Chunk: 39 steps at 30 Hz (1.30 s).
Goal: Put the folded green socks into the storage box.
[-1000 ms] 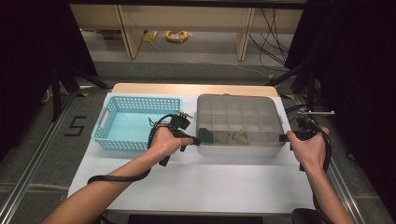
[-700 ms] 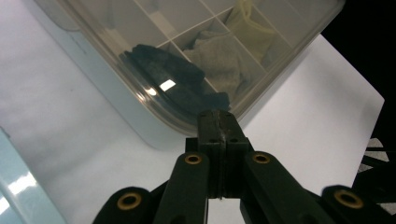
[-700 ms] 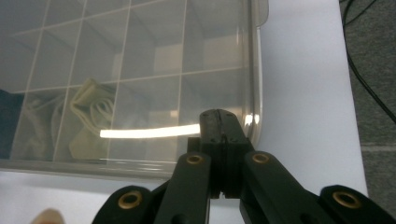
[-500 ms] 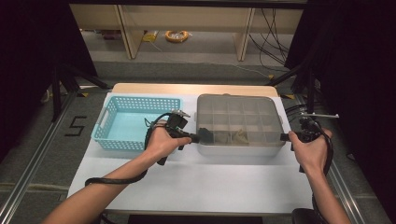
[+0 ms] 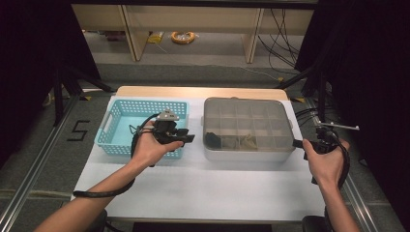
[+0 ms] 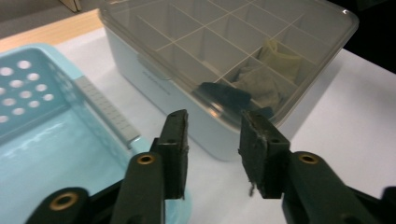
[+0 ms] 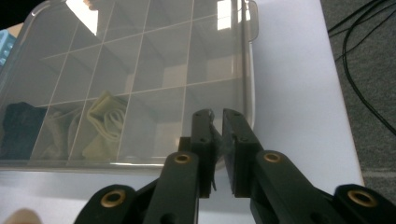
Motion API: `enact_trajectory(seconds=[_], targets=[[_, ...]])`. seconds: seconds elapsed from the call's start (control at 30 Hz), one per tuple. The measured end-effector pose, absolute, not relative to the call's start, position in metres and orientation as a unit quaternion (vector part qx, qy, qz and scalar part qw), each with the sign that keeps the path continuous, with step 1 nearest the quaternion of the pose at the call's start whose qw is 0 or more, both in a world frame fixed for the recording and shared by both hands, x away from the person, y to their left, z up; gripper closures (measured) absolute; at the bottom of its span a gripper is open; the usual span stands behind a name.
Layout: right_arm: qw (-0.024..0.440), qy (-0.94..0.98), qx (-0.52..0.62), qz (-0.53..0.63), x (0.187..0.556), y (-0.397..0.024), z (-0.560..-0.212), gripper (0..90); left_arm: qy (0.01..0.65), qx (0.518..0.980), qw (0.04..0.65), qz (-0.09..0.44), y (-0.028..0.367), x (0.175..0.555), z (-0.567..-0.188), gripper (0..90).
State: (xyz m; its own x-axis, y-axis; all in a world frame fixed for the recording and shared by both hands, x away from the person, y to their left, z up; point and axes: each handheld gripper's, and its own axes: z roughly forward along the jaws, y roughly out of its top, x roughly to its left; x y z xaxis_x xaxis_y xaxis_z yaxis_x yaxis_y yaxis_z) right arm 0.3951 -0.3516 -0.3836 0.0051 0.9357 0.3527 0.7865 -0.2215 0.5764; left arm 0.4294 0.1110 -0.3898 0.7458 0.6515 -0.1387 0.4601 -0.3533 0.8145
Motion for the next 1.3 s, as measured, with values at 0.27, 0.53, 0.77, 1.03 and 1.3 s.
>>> enact_trajectory(seconds=[0.27,0.53,0.77,1.03,1.3], targets=[[0.114,0.613,0.695,0.359,0.385,-0.352,-0.39,80.8,0.358,0.794,0.47,0.142,0.146,0.428,-0.393,54.0],[0.143,0.62,0.676,0.373,0.382,-0.354,-0.394,79.1,0.376,0.776,0.478,0.167,0.173,0.423,-0.401,52.3],[0.144,0.616,0.677,0.376,0.379,-0.354,-0.395,78.4,0.403,0.752,0.493,0.168,0.195,0.415,-0.411,50.3],[0.142,0.615,0.677,0.379,0.378,-0.353,-0.395,79.1,0.413,0.744,0.495,0.174,0.2,0.408,-0.421,50.5],[0.146,0.612,0.678,0.38,0.379,-0.354,-0.395,78.9,0.411,0.743,0.498,0.177,0.201,0.405,-0.422,50.3]])
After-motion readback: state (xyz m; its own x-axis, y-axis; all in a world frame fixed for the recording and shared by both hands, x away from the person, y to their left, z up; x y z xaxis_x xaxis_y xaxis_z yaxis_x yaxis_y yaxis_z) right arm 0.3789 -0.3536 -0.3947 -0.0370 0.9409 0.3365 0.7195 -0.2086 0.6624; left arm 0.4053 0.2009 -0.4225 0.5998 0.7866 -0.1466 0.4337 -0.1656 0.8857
